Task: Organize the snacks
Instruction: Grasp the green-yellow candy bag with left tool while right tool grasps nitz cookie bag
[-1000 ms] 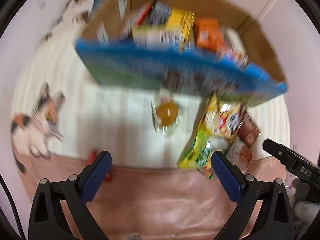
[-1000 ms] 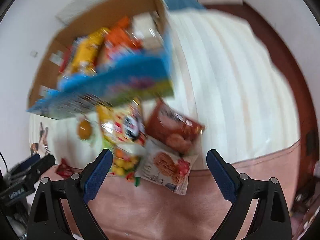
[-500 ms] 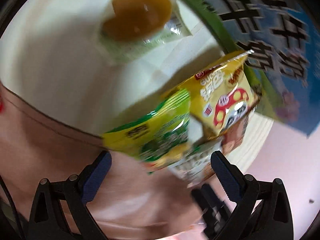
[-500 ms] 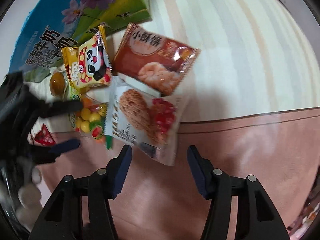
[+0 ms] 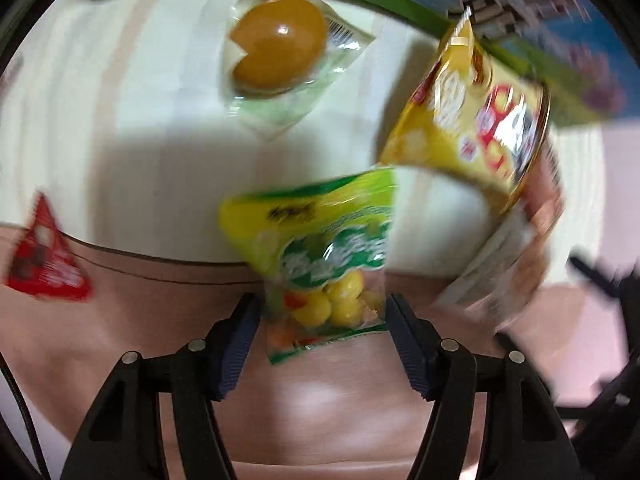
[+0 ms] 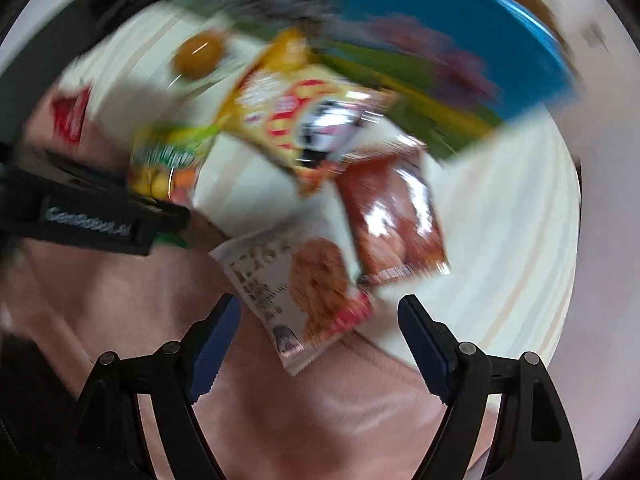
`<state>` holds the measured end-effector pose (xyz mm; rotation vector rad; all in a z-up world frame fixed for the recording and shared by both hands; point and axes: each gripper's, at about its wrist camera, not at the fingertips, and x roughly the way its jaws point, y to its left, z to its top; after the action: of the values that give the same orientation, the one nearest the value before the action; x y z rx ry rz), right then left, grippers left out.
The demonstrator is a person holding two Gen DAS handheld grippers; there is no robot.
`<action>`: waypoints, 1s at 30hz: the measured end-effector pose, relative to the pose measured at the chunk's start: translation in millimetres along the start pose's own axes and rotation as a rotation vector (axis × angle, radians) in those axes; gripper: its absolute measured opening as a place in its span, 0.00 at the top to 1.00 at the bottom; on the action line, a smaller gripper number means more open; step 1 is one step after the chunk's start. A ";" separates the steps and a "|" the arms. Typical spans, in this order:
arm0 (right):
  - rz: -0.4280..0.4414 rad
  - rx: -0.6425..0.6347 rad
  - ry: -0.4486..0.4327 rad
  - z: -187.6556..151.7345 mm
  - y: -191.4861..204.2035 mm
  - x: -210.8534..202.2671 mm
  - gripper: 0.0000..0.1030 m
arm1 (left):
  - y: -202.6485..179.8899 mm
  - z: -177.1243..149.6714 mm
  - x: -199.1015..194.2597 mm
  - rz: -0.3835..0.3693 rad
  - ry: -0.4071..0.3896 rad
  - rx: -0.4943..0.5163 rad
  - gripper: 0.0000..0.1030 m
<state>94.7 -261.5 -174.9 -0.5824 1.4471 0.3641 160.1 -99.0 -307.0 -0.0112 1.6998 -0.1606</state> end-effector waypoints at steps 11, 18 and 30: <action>0.179 0.229 0.106 9.9 -21.8 46.4 0.29 | 9.8 -39.2 -9.3 0.058 -0.025 0.065 0.37; 0.627 0.759 0.194 -35.5 -72.6 63.1 0.32 | 29.8 -58.0 -27.1 0.027 -0.021 0.052 0.37; 0.402 0.766 0.099 -31.4 -56.1 50.6 0.18 | 32.1 -27.9 -3.5 0.006 -0.003 0.105 0.38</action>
<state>106.0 -330.7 -217.1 0.3157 1.6554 0.0687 135.7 -64.1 -303.7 0.0722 1.6866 -0.2452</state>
